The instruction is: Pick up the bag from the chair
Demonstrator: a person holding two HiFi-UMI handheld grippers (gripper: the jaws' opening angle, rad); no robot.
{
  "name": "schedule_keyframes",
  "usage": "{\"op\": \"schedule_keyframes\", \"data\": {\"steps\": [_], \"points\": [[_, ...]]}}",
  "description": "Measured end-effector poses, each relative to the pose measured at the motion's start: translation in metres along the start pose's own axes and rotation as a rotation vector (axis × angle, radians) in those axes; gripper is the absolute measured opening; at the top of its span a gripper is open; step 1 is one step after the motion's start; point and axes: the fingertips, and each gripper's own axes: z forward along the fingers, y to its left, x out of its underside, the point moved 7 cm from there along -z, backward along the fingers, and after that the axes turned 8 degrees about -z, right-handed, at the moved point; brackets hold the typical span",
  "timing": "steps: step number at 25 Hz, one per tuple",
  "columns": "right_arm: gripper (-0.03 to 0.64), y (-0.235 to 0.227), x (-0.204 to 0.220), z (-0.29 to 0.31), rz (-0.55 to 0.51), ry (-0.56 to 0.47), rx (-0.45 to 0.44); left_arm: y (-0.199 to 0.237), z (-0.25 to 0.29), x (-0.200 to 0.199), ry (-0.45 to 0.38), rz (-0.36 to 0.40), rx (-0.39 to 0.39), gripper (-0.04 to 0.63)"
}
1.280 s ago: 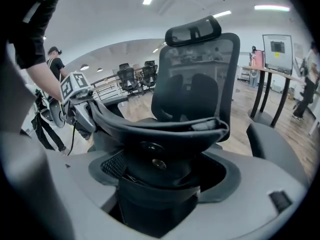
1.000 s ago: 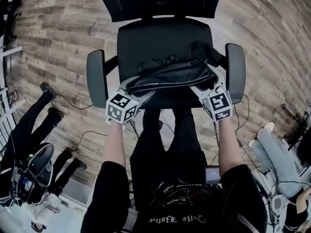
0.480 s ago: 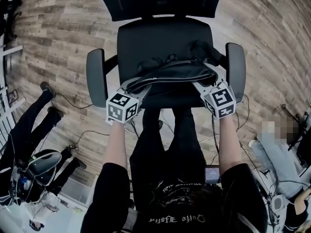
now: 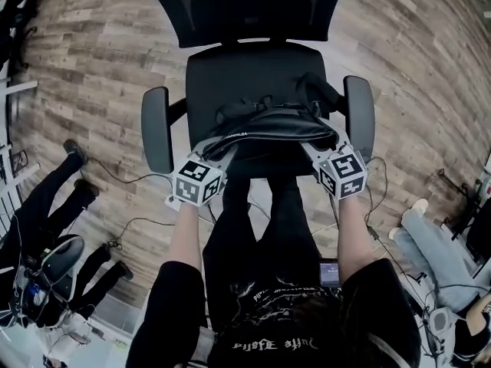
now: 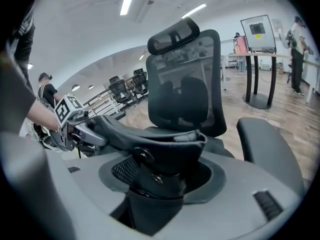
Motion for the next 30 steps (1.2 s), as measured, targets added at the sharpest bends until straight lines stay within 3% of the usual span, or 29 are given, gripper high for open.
{"op": "schedule_keyframes", "data": {"steps": [25,30], "points": [[0.249,0.076,-0.075,-0.086,-0.031,-0.1,0.072,-0.046,-0.114,-0.025,-0.045,0.074,0.041,0.066],[0.249,0.09,-0.09,-0.113,-0.047,-0.136,0.088,-0.063,-0.139,-0.034,-0.058,0.118,0.052,0.066]]}}
